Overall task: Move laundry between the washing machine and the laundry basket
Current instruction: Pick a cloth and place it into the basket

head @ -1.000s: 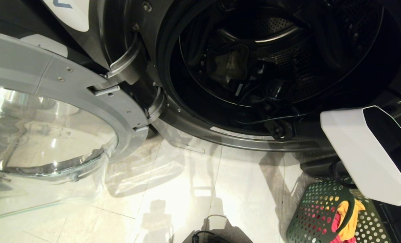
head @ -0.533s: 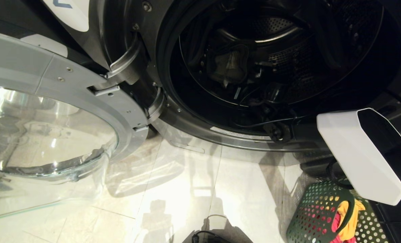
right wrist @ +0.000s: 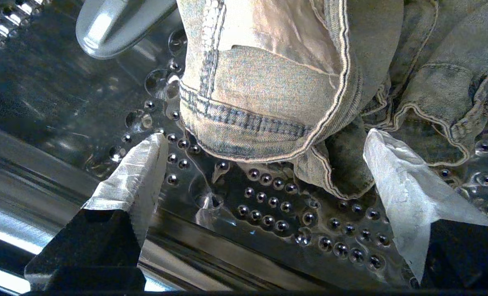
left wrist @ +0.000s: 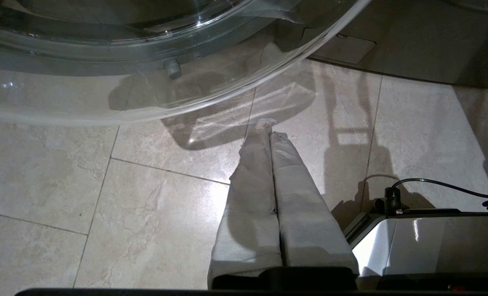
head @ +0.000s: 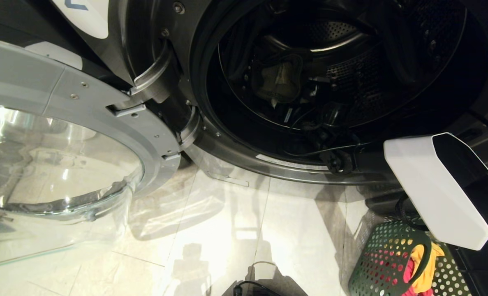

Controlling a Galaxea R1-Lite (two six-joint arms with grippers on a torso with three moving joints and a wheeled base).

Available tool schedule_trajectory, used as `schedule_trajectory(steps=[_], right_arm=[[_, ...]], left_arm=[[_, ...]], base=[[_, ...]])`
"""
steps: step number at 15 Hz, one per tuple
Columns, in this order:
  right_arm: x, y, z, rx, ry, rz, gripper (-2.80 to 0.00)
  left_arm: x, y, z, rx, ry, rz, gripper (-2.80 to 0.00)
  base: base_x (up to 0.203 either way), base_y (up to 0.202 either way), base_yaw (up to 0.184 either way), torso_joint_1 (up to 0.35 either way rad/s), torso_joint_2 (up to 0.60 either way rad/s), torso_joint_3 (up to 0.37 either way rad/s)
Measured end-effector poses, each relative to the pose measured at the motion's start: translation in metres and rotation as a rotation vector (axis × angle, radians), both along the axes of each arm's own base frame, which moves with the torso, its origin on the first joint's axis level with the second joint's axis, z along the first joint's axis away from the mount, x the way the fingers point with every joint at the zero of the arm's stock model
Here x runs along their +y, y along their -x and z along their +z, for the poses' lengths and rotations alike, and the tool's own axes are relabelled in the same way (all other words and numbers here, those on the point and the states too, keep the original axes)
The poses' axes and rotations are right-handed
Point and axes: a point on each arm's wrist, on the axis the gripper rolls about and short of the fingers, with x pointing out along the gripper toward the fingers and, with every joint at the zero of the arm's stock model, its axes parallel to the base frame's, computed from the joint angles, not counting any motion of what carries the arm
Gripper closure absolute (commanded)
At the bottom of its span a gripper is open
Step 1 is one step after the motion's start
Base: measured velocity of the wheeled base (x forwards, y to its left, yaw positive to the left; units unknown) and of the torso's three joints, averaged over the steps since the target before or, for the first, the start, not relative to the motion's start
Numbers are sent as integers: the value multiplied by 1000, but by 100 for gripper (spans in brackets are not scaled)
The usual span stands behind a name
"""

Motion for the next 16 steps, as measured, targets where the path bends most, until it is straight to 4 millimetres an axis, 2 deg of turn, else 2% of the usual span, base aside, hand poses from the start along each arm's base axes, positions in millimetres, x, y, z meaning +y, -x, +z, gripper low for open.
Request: schedule_trajectory(steps=[12, 16], right_arm=[[-2, 5, 14, -45, 25, 115, -280], [-4, 10, 26, -70, 28, 127, -280]], left_arm=[[0, 0, 0, 0, 0, 0, 0], [0, 0, 0, 0, 0, 0, 0]], base=[[0, 0, 0, 0, 0, 0], [0, 0, 0, 0, 0, 0]])
